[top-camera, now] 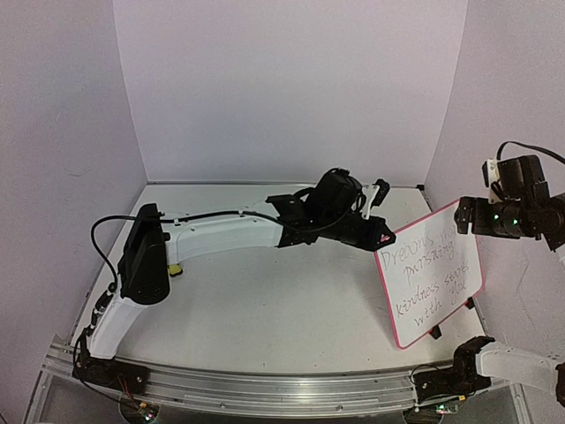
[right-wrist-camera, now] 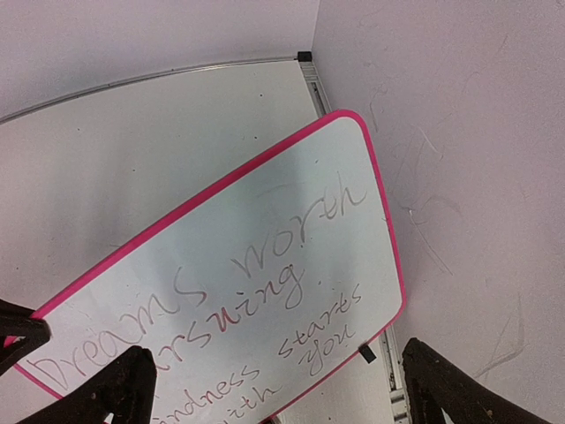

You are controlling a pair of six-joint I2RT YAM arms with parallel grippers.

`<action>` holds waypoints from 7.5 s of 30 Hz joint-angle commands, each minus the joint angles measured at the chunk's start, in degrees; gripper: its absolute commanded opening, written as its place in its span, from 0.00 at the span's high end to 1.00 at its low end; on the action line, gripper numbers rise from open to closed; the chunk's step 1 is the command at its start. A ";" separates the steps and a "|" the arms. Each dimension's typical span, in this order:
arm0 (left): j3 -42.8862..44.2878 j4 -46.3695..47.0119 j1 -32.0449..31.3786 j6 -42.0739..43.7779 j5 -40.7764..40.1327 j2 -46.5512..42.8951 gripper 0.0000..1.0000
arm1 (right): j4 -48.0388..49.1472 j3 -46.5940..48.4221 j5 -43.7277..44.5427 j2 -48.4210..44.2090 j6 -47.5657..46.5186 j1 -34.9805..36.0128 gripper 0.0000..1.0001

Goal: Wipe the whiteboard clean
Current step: Move the whiteboard to the corner of the board, then move the whiteboard to the center of the board, then pick up the whiteboard eraser from the corner of the board.

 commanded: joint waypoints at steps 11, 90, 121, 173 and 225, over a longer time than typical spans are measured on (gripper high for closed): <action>-7.46 -3.18 1.01 5.47 -20.93 -9.56 1.00 | -0.78 -2.33 4.13 1.11 -1.60 -0.04 0.02; -51.03 -0.41 11.97 5.98 -35.22 -56.15 0.39 | 49.47 -10.15 -25.94 57.00 -38.98 -3.27 0.29; -59.59 -6.69 11.99 4.65 -42.28 -68.56 0.43 | 57.36 -17.11 -7.41 53.44 -8.94 17.27 0.99; -69.48 -11.59 12.08 -2.65 -48.44 -75.06 0.31 | 48.57 -7.87 13.85 59.99 38.17 40.08 0.59; -70.91 -22.48 14.94 -7.69 -52.10 -91.21 0.00 | 64.13 71.82 -1.42 114.23 2.16 48.63 0.04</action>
